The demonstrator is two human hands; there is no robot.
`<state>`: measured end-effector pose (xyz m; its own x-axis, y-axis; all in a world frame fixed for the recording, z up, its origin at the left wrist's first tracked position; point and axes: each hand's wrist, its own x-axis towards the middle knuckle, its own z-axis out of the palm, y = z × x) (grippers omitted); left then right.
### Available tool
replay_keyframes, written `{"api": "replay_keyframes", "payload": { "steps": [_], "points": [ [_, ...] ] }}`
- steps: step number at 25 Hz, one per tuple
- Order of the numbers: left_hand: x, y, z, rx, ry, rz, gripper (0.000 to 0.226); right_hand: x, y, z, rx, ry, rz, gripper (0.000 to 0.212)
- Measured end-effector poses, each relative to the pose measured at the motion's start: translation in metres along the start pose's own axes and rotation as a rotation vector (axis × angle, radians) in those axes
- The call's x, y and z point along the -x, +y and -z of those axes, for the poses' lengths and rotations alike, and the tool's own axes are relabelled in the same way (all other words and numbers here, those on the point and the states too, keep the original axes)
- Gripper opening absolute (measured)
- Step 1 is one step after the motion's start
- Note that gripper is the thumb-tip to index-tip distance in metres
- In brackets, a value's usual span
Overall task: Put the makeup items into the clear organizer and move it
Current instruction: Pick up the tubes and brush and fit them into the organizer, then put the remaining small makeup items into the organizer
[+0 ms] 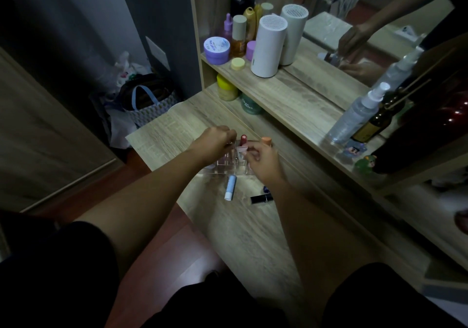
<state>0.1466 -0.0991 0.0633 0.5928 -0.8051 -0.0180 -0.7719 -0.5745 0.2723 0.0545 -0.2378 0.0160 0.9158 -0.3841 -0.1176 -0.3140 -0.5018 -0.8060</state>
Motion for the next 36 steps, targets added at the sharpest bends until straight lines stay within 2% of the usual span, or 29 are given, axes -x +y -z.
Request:
{"api": "replay_keyframes", "payload": {
  "steps": [11, 24, 31, 34, 36],
  "points": [
    [0.0, -0.001, -0.004, 0.028, 0.029, 0.029, 0.024, -0.004, 0.002, -0.004, 0.037, -0.018, -0.074, 0.027],
    [0.002, -0.001, -0.005, 0.052, 0.068, 0.053, 0.027, -0.004, 0.0, 0.002, 0.002, -0.009, -0.072, 0.028],
    [0.04, 0.021, -0.018, 0.131, 0.34, -0.061, 0.014, 0.011, 0.015, 0.029, 0.119, 0.038, -0.055, 0.025],
    [0.066, 0.031, -0.053, 0.147, 0.257, -0.056, 0.011, 0.023, 0.034, 0.034, 0.244, 0.005, -0.076, 0.018],
    [0.074, 0.034, -0.079, 0.164, 0.123, 0.062, 0.014, 0.031, 0.046, 0.034, 0.309, -0.046, -0.141, 0.021]
  ]
}}
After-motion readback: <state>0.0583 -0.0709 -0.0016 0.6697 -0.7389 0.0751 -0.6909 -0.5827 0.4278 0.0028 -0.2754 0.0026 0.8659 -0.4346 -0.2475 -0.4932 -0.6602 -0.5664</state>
